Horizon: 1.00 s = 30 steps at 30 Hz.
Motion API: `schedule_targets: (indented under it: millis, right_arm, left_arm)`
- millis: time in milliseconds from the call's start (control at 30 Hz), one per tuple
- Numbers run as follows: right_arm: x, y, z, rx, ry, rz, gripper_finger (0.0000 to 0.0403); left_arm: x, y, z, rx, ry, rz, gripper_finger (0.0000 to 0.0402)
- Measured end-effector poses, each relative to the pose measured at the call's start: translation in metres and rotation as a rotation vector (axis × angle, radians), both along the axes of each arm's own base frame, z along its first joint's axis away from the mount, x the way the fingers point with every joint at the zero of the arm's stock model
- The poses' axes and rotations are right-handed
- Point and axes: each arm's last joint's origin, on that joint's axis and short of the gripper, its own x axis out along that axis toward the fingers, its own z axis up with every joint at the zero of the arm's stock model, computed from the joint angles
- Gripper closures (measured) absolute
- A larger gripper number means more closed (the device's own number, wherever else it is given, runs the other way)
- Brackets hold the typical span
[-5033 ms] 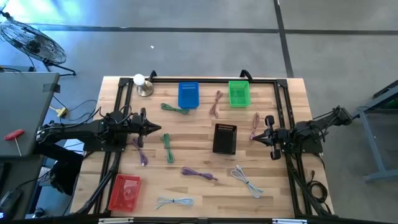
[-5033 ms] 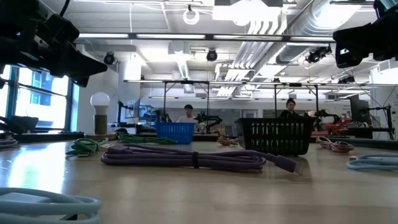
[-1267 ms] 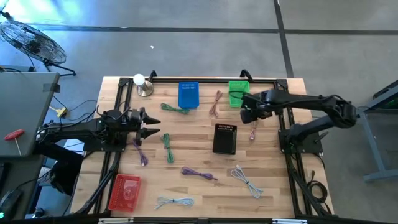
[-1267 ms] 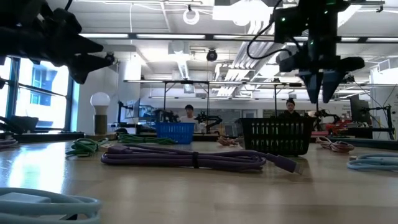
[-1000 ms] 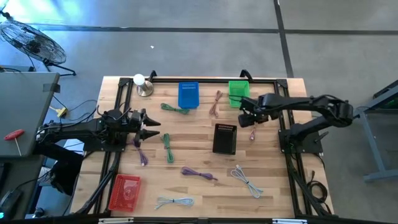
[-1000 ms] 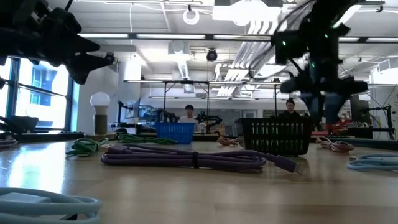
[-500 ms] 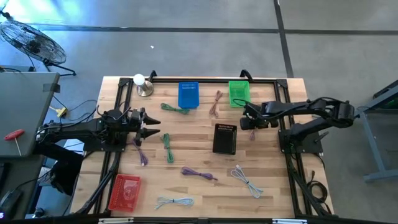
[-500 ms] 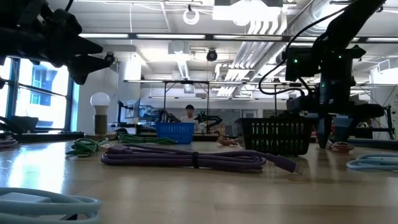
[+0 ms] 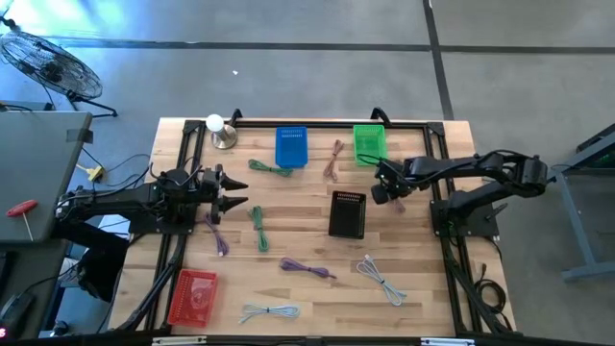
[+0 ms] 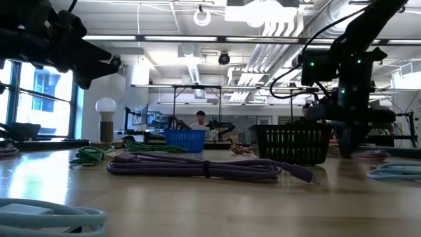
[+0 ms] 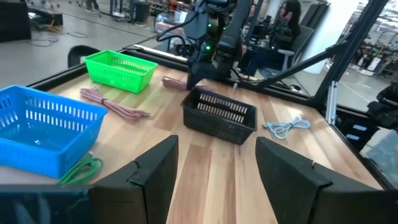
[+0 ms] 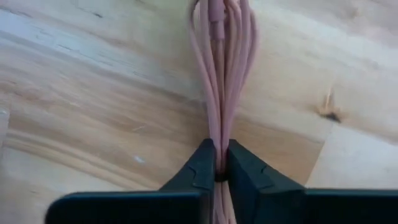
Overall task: Pick & Place USB Port
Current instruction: Put the right pink charger cable into the red bin
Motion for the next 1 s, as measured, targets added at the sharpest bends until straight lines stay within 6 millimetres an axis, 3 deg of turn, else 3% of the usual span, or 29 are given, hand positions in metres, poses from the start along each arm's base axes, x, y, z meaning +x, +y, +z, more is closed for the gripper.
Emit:
schedule_targets:
  millis: [233,467,700,1000]
  right_arm:
    - [0.001,0.002,0.001,0.003,-0.003,0.023,0.0393]
    - [0.007,0.022,0.016,0.054,-0.1,0.08,0.0395]
    - [0.031,0.051,0.074,-0.027,-0.243,0.221,0.0395]
    - [0.069,0.092,0.165,-0.428,-0.553,0.561,0.0395]
  left_arm:
    - [0.0,0.001,0.001,0.025,-0.003,0.018,0.0192]
    - [0.0,0.001,0.001,0.101,0.0,0.024,0.0192]
    - [0.0,-0.001,0.009,0.162,-0.075,-0.03,0.0192]
    - [0.0,-0.002,0.03,0.245,-0.298,-0.05,0.0192]
